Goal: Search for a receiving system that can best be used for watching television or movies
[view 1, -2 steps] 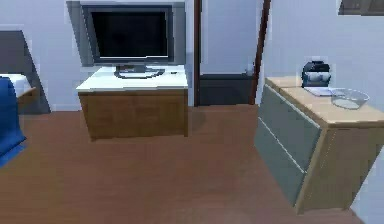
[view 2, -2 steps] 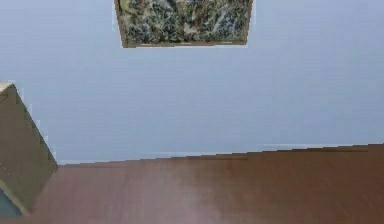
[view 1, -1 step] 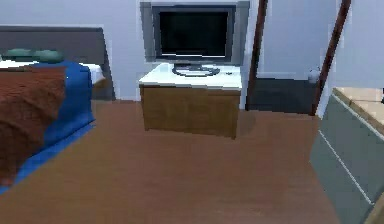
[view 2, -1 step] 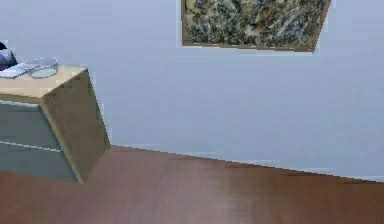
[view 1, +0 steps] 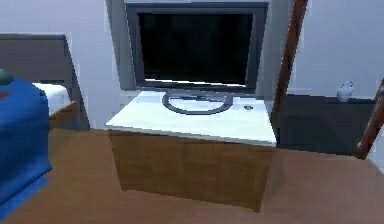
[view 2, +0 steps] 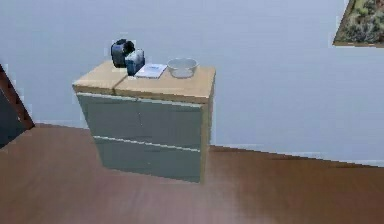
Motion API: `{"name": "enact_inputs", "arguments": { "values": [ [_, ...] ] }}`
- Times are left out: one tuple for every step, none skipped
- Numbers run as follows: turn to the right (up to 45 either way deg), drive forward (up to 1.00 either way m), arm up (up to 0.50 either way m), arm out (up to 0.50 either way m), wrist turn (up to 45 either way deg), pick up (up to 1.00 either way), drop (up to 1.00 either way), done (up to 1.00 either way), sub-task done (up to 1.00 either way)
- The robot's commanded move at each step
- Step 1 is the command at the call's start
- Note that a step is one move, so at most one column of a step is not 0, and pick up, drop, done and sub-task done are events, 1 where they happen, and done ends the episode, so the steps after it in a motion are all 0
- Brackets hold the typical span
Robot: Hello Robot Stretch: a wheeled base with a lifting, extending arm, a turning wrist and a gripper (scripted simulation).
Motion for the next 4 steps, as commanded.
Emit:
{"name": "enact_inputs", "arguments": {
  "values": [
    [-6.0,0.0,0.0,0.0,0.0,0.0,0.0,0.0,0.0],
    [0.0,0.55,0.0,0.0,0.0,0.0,0.0,0.0,0.0],
    [9.0,0.0,0.0,0.0,0.0,0.0,0.0,0.0,0.0],
    [0.0,0.0,0.0,0.0,0.0,0.0,0.0,1.0,0.0]
  ]
}}
